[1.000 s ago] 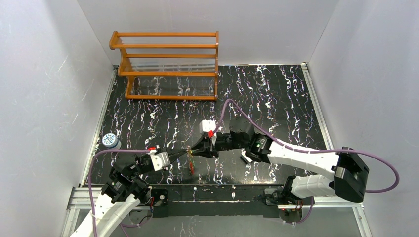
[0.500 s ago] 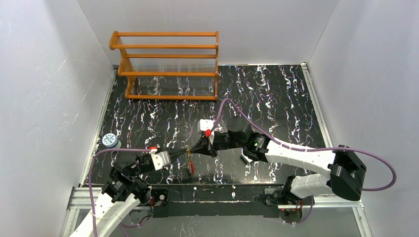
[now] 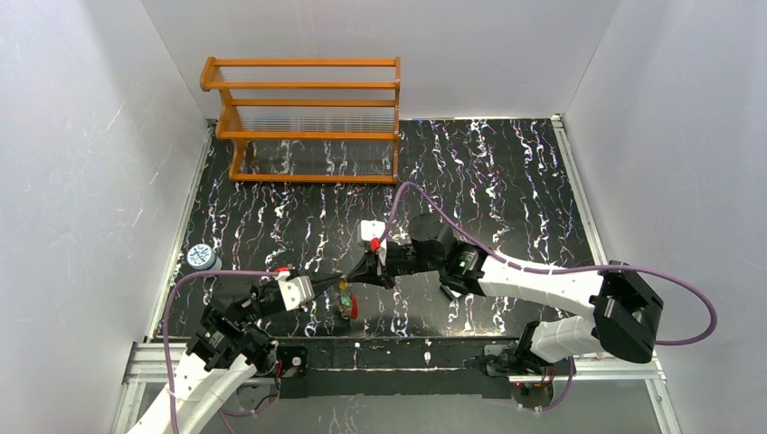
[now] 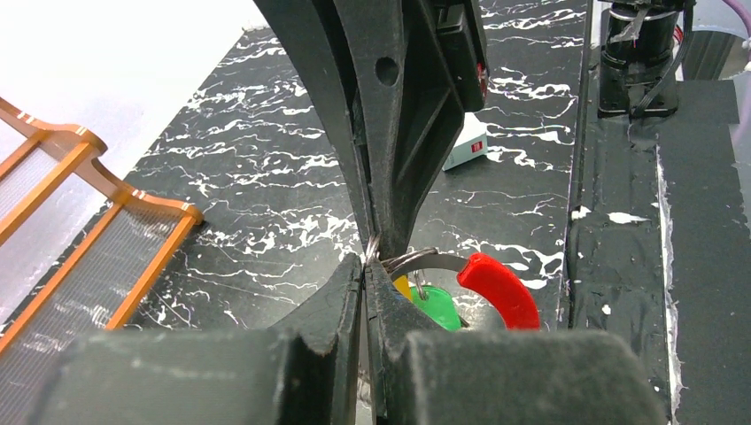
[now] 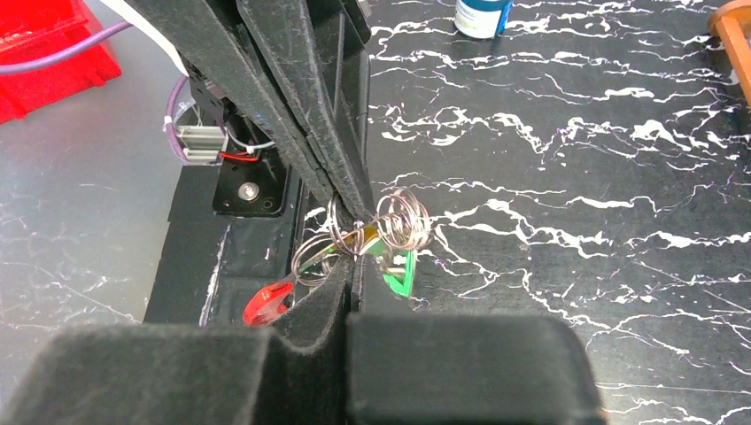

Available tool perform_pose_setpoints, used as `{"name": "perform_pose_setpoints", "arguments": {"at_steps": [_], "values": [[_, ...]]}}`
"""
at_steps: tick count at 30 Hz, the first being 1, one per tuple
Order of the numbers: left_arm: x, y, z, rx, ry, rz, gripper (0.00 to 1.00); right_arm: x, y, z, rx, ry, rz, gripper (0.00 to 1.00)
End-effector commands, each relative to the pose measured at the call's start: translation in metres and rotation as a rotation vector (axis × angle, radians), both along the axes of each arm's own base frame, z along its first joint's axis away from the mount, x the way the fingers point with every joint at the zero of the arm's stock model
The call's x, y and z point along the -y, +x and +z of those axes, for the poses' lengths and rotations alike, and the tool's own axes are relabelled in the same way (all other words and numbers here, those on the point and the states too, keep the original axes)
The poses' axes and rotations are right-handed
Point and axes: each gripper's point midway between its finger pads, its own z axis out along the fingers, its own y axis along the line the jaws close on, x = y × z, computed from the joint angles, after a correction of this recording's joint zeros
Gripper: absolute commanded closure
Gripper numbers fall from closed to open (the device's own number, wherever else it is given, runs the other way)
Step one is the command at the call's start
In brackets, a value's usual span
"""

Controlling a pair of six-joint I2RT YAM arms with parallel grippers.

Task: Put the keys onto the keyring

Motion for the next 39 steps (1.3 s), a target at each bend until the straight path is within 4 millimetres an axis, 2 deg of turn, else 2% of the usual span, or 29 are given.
{"name": "perform_pose_setpoints", "arguments": {"at_steps": [1,5,6,10,14,20,28,33,39], "values": [[0.004,-0.006,0.022,0.075,-0.052,-0.045,1.00,-0.012,0.006,0.009,0.023,0.031,-0.002,0.99],[0.005,-0.007,0.022,0.076,-0.052,-0.053,1.00,-0.016,0.009,0.010,0.021,0.029,-0.001,0.99],[0.005,-0.007,0.022,0.077,-0.052,-0.053,1.00,-0.017,0.010,0.010,0.021,0.029,0.000,0.96],[0.006,-0.008,0.022,0.076,-0.052,-0.060,1.00,-0.020,0.012,0.013,0.027,0.034,0.001,0.78],[0.006,-0.008,0.022,0.075,-0.051,-0.062,1.00,-0.020,0.016,0.014,0.035,0.033,-0.019,0.55],[0.006,-0.008,0.022,0.075,-0.052,-0.061,1.00,-0.008,0.024,0.015,0.066,0.027,-0.086,0.38],[0.006,-0.008,0.022,0.075,-0.052,-0.059,1.00,0.014,0.027,0.023,0.141,0.040,-0.137,0.37],[0.006,-0.007,0.021,0.070,-0.050,-0.058,1.00,0.021,0.013,0.036,0.177,0.092,-0.066,0.47],[0.006,-0.007,0.021,0.069,-0.049,-0.057,1.00,0.017,-0.003,0.043,0.173,0.138,0.026,0.55]]}}
